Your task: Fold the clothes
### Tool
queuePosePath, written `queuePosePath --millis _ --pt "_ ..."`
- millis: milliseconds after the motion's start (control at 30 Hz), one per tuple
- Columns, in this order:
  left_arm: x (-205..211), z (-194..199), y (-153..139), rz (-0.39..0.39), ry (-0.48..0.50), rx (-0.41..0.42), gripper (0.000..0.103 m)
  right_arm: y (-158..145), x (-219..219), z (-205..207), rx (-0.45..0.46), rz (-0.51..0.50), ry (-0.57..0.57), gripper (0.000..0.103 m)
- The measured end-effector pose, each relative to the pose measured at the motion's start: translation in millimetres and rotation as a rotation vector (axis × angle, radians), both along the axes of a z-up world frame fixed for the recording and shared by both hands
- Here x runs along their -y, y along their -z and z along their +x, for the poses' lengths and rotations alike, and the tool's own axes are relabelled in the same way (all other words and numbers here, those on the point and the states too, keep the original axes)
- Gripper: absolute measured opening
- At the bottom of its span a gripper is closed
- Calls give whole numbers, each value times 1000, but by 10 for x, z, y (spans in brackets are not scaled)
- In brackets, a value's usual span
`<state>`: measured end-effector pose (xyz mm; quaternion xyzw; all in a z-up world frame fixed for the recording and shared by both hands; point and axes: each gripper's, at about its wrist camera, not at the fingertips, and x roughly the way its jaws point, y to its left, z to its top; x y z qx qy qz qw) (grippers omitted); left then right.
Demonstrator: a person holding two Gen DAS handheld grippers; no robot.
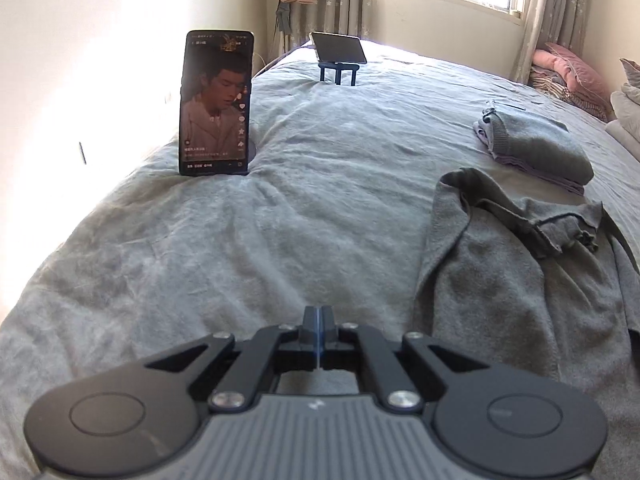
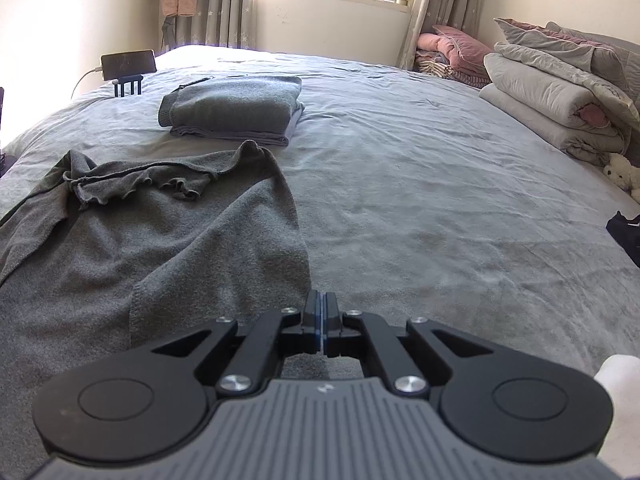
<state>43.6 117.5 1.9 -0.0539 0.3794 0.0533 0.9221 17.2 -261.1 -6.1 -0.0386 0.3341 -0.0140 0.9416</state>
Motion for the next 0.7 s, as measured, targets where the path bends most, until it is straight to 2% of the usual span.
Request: queuePosePath --millis 33,67,100,167,200,233,267,300,333,500,600,700 --pt "-38 -19 -5 -60 9 -11 4 -1 -10 -3 -3 6 -6 7" --pt "-52 -40 -4 -105 19 -16 13 -3 -20 -6 -6 12 -12 14" --pt "-39 -64 -1 -137 29 -22 27 -5 -31 -10 -9 17 -18 14" --pt "14 -112 -1 -178 46 -22 45 -8 -51 -16 -14 29 -30 15" --pt "53 -136 -4 -187 54 -19 48 -9 -61 -19 -17 35 -37 17" --pt "109 -153 -10 -191 69 -14 49 -11 -71 -22 -20 41 -43 24" --pt "165 -170 -17 -195 83 -10 54 -12 -81 -26 -23 46 -49 40" --pt "221 -184 -26 -198 101 -6 60 -14 -92 -29 -26 52 -55 47" --pt "278 -198 -35 -202 119 -1 61 -15 -102 -32 -29 58 -61 52" --pt "604 -254 -9 -194 215 5 61 -6 -195 -54 -49 96 -106 52" --pt "786 -274 66 -149 262 1 61 40 -300 -64 -72 104 -143 52" --pt "931 -307 136 -68 283 20 61 98 -413 -73 -80 82 -167 52"
